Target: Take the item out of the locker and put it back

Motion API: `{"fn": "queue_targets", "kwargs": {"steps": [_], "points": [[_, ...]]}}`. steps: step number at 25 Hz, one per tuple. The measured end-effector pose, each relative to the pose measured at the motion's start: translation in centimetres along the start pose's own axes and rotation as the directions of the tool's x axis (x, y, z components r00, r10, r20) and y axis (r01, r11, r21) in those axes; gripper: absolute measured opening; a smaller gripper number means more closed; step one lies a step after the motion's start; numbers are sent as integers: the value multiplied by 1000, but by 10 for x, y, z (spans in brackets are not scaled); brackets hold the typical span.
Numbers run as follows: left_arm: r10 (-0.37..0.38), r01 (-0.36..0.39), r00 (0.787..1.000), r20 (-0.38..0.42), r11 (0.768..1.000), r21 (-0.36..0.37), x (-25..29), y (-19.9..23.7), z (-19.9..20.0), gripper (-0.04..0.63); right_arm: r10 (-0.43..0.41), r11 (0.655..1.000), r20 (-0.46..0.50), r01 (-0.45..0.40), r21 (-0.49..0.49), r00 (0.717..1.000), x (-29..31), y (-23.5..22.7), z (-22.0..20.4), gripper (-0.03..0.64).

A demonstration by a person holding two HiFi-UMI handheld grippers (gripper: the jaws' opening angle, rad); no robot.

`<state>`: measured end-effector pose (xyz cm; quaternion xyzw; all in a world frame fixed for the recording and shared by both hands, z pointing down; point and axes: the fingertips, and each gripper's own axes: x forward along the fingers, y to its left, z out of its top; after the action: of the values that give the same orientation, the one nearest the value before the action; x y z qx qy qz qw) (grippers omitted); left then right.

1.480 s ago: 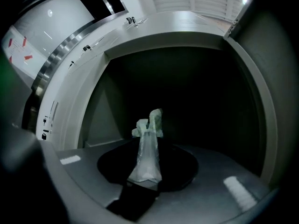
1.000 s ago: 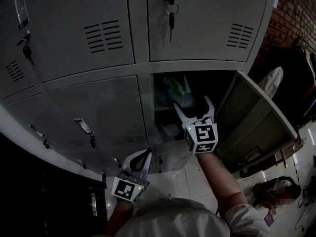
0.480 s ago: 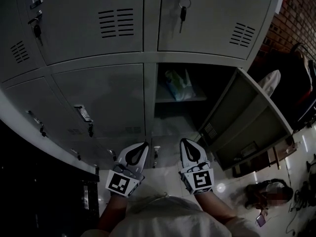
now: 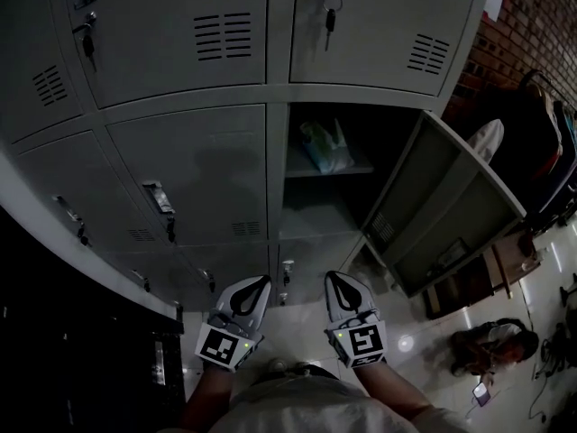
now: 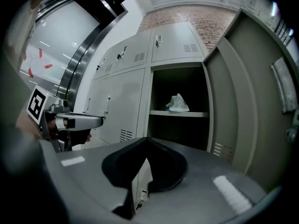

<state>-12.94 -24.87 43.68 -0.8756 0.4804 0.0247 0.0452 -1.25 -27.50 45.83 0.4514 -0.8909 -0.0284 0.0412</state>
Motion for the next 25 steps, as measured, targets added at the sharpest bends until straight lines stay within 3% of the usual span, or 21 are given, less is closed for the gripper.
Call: {"fn": "queue_targets", "kwargs": {"steps": [7, 20, 25], "points": [[12, -12, 1000, 21, 1000, 8, -33, -45, 9, -2, 12, 1000, 19, -13, 14, 1000, -53, 14, 4, -6], [63, -63, 998, -22, 998, 13, -110, -193, 10, -2, 94, 996, 11, -94, -7, 995, -200, 30, 0, -6], [86, -85, 996, -28, 996, 20, -136, -229, 19, -2, 100, 995, 9, -101, 13, 995, -244, 34, -3, -6]]}}
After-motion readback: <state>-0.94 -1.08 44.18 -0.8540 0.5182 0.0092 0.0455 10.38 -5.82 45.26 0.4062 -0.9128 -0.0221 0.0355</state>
